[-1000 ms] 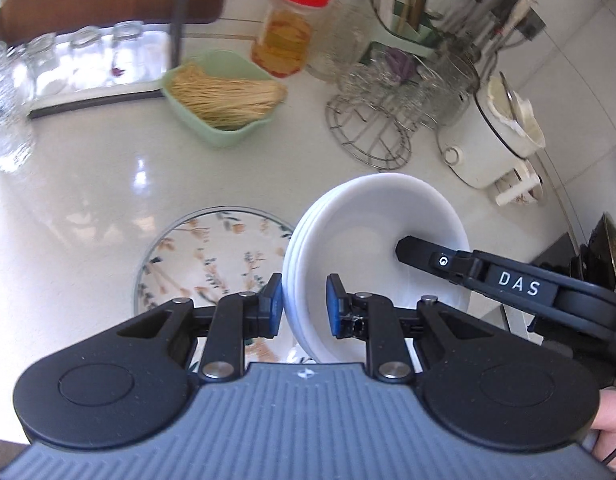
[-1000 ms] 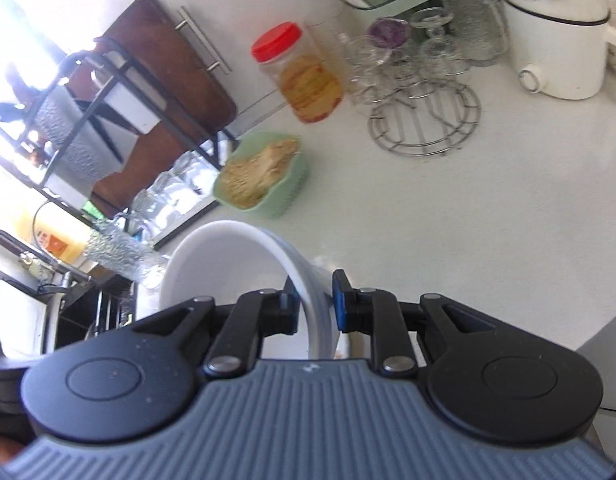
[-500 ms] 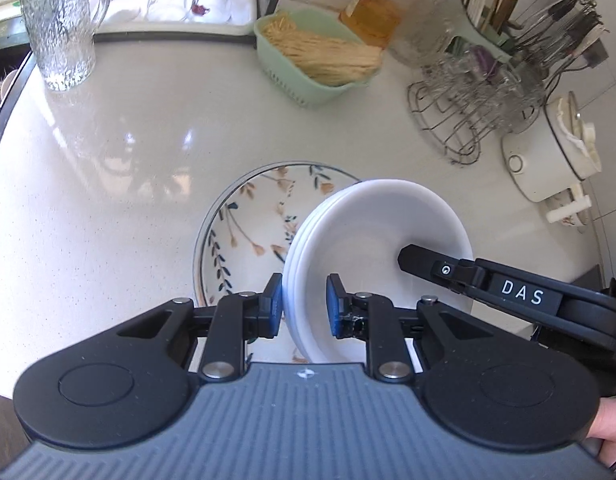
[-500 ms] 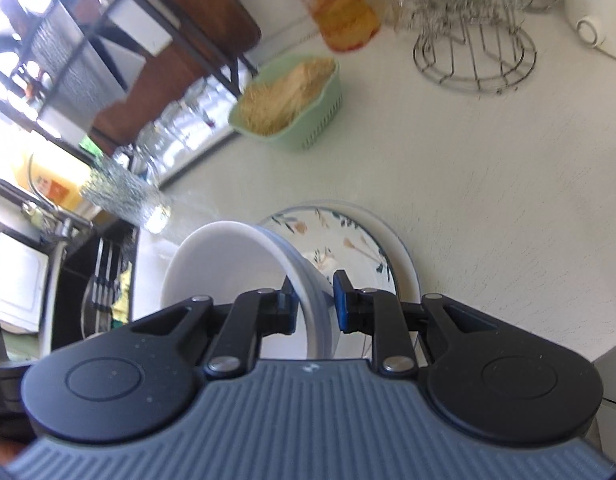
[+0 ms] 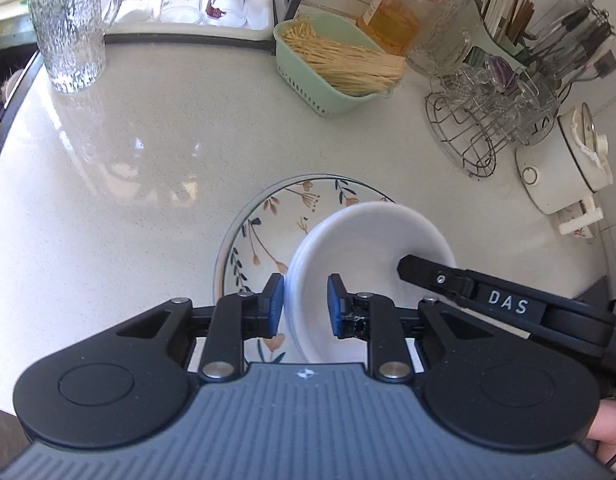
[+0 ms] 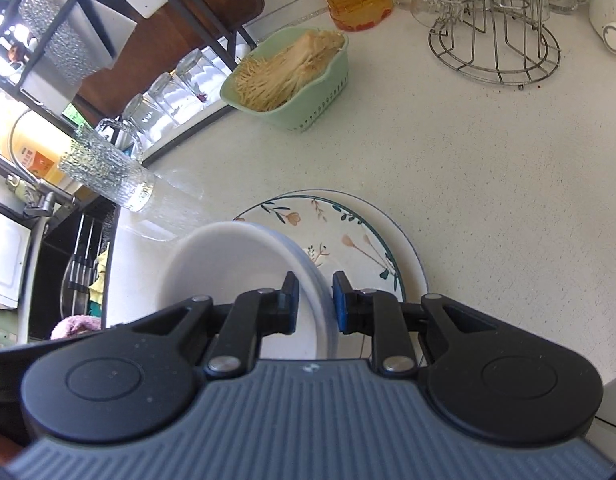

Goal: Organize plates and bowls
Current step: 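Carry the white bowl stack with the left gripper onto the floral plate stack, then open the left gripper and release the bowls on the plates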

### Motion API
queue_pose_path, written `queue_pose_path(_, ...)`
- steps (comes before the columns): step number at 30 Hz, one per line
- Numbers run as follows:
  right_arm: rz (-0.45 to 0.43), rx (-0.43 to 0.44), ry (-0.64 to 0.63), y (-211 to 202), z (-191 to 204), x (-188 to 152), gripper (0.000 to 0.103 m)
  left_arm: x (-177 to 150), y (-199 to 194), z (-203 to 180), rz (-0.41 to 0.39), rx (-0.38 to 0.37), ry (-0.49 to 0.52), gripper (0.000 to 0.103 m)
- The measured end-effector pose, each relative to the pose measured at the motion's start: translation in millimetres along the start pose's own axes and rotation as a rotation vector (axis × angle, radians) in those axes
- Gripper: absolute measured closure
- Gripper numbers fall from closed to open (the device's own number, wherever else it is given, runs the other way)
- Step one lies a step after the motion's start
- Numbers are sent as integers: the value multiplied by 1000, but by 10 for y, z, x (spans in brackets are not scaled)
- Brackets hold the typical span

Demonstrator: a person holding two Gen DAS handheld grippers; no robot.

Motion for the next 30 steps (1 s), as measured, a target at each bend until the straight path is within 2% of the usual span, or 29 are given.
queue_pose_path(3,-21,-8,7,-80,-3,-11,80,0,-109,-11,-17,-13,22,66)
queue_pose_path(10,-139,-46,-12,-418,111,-77,80,-17,-452,-96,-72,-39,98,66)
queue_pose_path(15,-232,-50,-25,-724,218,-160,80,-60,-776,-205,-120,-57,196,66)
queue_pose_path(18,-296,-51,-28,-960,257,-238,80,-102,-997,-303,-170,-51,253,66)
queue_pose_path(23,-380,-45,-62,-1325,316,-376,80,-292,-1395,-443,-256,-47,277,66)
queue_pose_path(25,-410,-55,-75,-1460,314,-452,79,-400,-1499,-508,-291,-24,291,66)
queue_pose_path(26,-424,-58,-85,-1524,306,-497,65,-455,-1535,-542,-299,-14,292,66)
queue_pose_path(27,-439,-60,-94,-1591,291,-546,56,-506,-1563,-562,-302,-13,289,66)
queue_pose_path(29,-473,-78,-109,-1707,243,-646,27,-627,-1591,-632,-305,-12,287,66)
queue_pose_path(30,-490,-93,-116,-1763,215,-691,22,-690,-1601,-672,-305,-6,292,64)
Point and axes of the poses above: each gripper's, at about its wrist camera, not at the fingertips, and y roughly the way its jaws point, z to its left, x to its top, the point moved 4 cm from there along y, roughly the way its jaws point, and after that the axes turned 10 degrees about z, right-handed, at the moved point
